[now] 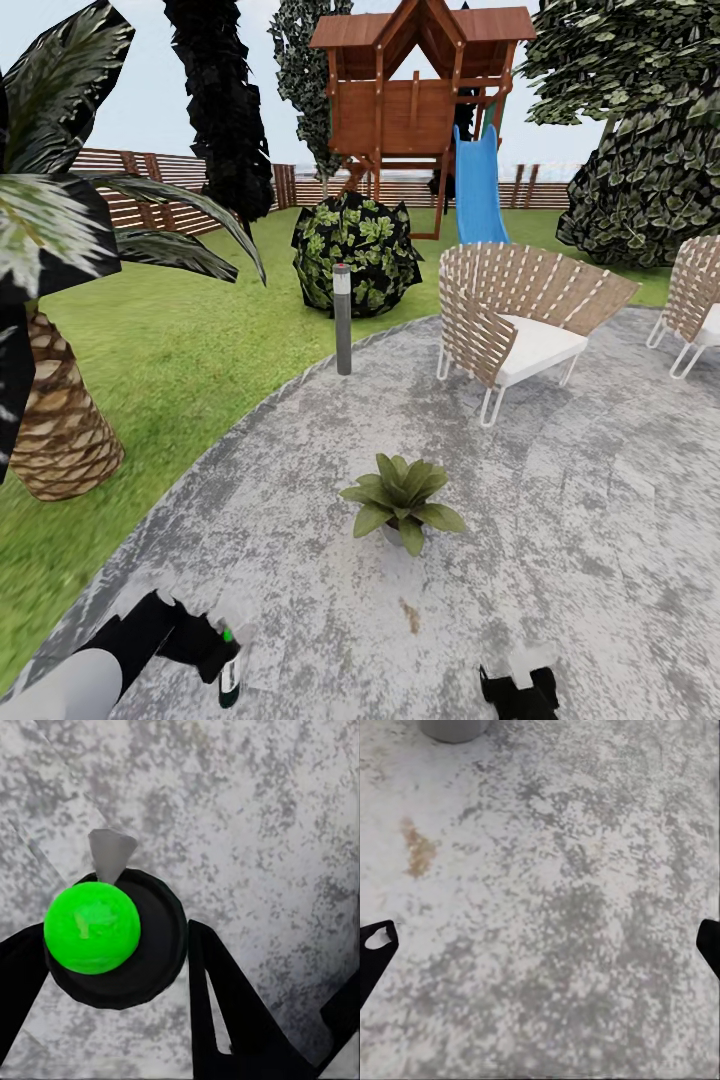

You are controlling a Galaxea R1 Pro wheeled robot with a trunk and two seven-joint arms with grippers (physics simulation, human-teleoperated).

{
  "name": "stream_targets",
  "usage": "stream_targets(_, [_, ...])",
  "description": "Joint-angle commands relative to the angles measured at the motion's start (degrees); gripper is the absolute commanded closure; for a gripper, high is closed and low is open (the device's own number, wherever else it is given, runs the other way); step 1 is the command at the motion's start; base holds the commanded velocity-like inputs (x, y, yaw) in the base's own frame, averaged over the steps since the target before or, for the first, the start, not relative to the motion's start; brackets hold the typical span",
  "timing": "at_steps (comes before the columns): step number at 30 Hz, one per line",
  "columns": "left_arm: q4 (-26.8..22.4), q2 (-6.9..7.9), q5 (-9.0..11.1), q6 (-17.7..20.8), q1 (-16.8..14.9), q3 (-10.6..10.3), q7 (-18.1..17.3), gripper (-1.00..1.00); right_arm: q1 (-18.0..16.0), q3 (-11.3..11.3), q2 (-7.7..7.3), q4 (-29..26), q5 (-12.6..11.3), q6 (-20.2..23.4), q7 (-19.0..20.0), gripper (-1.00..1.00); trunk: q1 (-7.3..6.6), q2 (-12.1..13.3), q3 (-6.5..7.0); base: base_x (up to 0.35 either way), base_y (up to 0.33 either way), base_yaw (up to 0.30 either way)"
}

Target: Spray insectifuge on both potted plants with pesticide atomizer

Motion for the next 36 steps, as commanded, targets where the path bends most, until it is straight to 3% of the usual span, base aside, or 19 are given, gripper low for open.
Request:
stream_targets(1, [-0.2, 0.04, -0.1, 2.5, 0.0, 0.5, -0.4, 1.0, 0.3, -0.6, -0.6, 0.1, 0.1, -0.4, -0.3, -1.0, -0.01, 0.0, -0.05, 0.0, 0.0, 0.0])
stream_targets(5, [-3.2, -0.33, -0.1, 7.2, -0.5, 0.5, -0.4, 1.0, 0.9, -0.9, -1.5, -0.1, -0.5, -0.7, -0.4, -1.0, -0.01, 0.0, -0.05, 0.0, 0.0, 0.0])
stream_targets(7, [-7.4, -0.71, 0.0, 16.0, -0.8, 0.2, -0.7, 1.0, 0.9, -1.1, -1.54, -0.2, -0.6, -0.7, -0.4, -1.0, -0.01, 0.0, -0.05, 0.0, 0.0, 0.0])
stream_targets(15, [-9.5, -0.83, -0.3, 25.8, -3.1, 0.0, -1.6, 1.0, 1.5, -1.2, -1.41, 0.1, -0.6, -2.7, -0.4, -1.0, -0.01, 0.0, -0.05, 0.0, 0.0, 0.0])
stream_targets(21, [-9.5, -1.76, -0.4, 27.3, -3.0, -0.7, -1.5, 1.0, 1.6, -1.2, -0.86, 0.3, -0.7, -2.8, -0.4, -1.0, -0.01, 0.0, -0.04, 0.0, 0.0, -0.061])
stream_targets(28, [-9.6, -1.54, -0.6, 27.3, -3.3, -3.1, -1.5, 1.0, 1.6, -1.2, -0.82, 0.4, -0.6, -2.8, -0.4, -1.0, -0.01, 0.0, -0.07, 0.0, 0.0, -0.289])
stream_targets(36, [-11.3, -1.38, -0.7, 27.5, -3.4, -3.5, -1.6, 1.0, 1.6, -1.2, -0.82, 0.4, -0.6, -2.8, -0.4, -1.0, -0.01, 0.0, -0.3, 0.114, 0.041, -0.297])
